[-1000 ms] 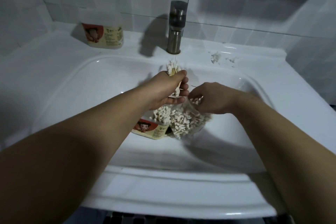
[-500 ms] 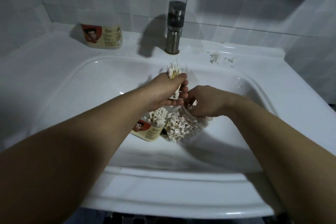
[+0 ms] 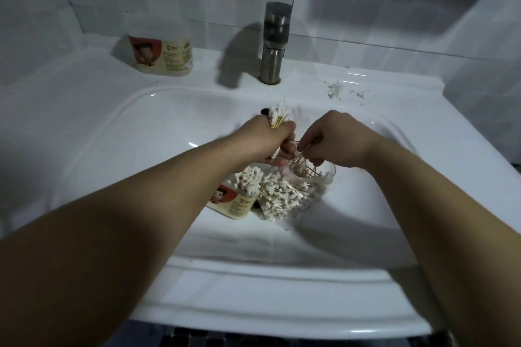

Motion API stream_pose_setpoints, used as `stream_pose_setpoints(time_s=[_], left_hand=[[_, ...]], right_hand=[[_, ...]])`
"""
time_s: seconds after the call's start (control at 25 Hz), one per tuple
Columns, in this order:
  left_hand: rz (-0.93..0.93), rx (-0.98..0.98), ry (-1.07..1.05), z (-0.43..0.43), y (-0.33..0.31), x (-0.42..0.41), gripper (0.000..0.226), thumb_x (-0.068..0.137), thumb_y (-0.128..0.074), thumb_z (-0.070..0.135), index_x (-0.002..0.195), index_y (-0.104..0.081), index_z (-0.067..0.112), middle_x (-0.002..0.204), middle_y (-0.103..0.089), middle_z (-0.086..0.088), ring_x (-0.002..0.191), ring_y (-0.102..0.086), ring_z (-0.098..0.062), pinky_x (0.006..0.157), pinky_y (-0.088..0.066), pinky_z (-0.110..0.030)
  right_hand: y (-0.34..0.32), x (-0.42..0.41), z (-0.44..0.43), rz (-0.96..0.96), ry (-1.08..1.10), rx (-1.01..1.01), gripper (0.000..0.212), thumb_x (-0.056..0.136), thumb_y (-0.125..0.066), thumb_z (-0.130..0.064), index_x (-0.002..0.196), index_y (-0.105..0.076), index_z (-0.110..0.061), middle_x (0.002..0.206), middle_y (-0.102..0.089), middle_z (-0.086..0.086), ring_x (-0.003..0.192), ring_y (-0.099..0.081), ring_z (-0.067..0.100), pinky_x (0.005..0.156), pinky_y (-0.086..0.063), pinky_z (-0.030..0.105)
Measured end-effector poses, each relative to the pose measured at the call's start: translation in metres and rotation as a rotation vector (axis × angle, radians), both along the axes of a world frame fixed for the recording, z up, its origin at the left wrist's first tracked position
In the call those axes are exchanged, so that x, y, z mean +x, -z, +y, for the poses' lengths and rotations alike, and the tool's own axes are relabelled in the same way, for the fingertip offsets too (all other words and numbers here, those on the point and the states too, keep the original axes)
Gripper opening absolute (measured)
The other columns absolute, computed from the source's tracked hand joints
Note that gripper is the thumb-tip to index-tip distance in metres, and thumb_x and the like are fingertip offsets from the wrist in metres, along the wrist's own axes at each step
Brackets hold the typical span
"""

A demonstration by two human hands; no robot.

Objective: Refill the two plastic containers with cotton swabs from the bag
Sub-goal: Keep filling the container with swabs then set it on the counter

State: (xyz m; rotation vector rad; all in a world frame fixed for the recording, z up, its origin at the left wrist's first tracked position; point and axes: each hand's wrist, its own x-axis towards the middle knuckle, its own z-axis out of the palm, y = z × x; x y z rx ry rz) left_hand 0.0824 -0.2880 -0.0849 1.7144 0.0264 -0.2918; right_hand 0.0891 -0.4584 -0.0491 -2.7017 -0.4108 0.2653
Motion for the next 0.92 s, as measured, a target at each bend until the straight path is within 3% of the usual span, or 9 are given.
stream_pose_setpoints(time_s=[0.12, 0.24, 0.32, 0.52, 0.68, 0.76, 0.84, 0.92], left_hand=[[0.012, 0.037, -0.002, 0.001, 0.004, 0.002, 0.027, 0.105, -0.054, 0.030, 0.094, -0.066, 0.007, 0.080, -0.070, -0.005, 0.071, -0.070, -0.015, 0.075, -0.064, -0.033], [0.020, 0.055, -0.014, 0.000, 0.008, 0.003, 0.029, 0.103, -0.057, 0.033, 0.104, -0.066, 0.005, 0.094, -0.072, -0.008, 0.081, -0.076, -0.021, 0.080, -0.064, -0.039], [0.019, 0.046, -0.017, 0.000, 0.008, 0.004, 0.029, 0.104, -0.056, 0.032, 0.108, -0.064, 0.005, 0.100, -0.072, -0.011, 0.086, -0.076, -0.022, 0.079, -0.065, -0.038], [-0.033, 0.054, -0.041, -0.002, 0.005, 0.004, 0.025, 0.105, -0.053, 0.034, 0.099, -0.063, 0.012, 0.096, -0.067, -0.011, 0.087, -0.069, -0.022, 0.080, -0.064, -0.039], [-0.102, 0.110, 0.009, 0.000, 0.006, 0.007, 0.034, 0.103, -0.055, 0.039, 0.117, -0.064, 0.010, 0.113, -0.071, -0.008, 0.100, -0.071, -0.023, 0.084, -0.063, -0.040], [-0.092, 0.034, 0.093, -0.002, 0.007, 0.004, 0.033, 0.105, -0.055, 0.035, 0.125, -0.062, 0.010, 0.117, -0.071, -0.007, 0.105, -0.071, -0.021, 0.085, -0.063, -0.039], [-0.088, -0.004, 0.152, -0.004, 0.007, 0.002, 0.028, 0.106, -0.053, 0.027, 0.127, -0.061, 0.010, 0.111, -0.073, -0.006, 0.101, -0.072, -0.019, 0.085, -0.063, -0.038], [-0.105, -0.019, 0.177, -0.005, 0.006, 0.001, 0.018, 0.107, -0.051, 0.020, 0.119, -0.061, 0.011, 0.094, -0.071, -0.003, 0.083, -0.069, -0.016, 0.081, -0.063, -0.035]], right_hand=[[-0.001, 0.002, -0.004, -0.021, 0.068, 0.107, 0.023, 0.083, -0.068, -0.007, 0.084, -0.077, -0.029, 0.061, -0.073, -0.007, 0.063, -0.071, 0.001, 0.062, -0.050, 0.021], [-0.001, 0.004, -0.007, -0.031, 0.117, 0.235, 0.021, 0.082, -0.068, -0.005, 0.085, -0.078, -0.022, 0.063, -0.074, 0.000, 0.069, -0.075, 0.012, 0.080, -0.060, 0.034], [-0.001, 0.007, -0.010, -0.038, 0.153, 0.283, 0.019, 0.082, -0.068, -0.004, 0.085, -0.078, -0.020, 0.066, -0.075, 0.003, 0.070, -0.075, 0.015, 0.084, -0.061, 0.038], [-0.004, 0.009, -0.018, -0.044, 0.226, 0.406, 0.015, 0.082, -0.071, 0.000, 0.082, -0.076, -0.015, 0.067, -0.075, 0.010, 0.062, -0.073, 0.015, 0.074, -0.058, 0.036], [-0.005, 0.007, -0.016, -0.018, 0.160, 0.433, 0.012, 0.082, -0.071, 0.000, 0.085, -0.077, -0.010, 0.070, -0.074, 0.015, 0.064, -0.071, 0.021, 0.078, -0.060, 0.046], [-0.005, 0.004, -0.012, -0.013, 0.129, 0.490, 0.012, 0.083, -0.071, 0.003, 0.085, -0.077, -0.007, 0.071, -0.074, 0.017, 0.063, -0.070, 0.020, 0.072, -0.058, 0.041], [-0.003, 0.003, -0.009, 0.012, 0.128, 0.578, 0.012, 0.084, -0.070, 0.007, 0.088, -0.076, -0.003, 0.074, -0.074, 0.018, 0.064, -0.071, 0.019, 0.076, -0.060, 0.043], [0.000, 0.006, -0.009, 0.040, 0.150, 0.654, 0.014, 0.085, -0.069, 0.008, 0.089, -0.076, -0.003, 0.077, -0.074, 0.018, 0.067, -0.072, 0.023, 0.087, -0.057, 0.055]])
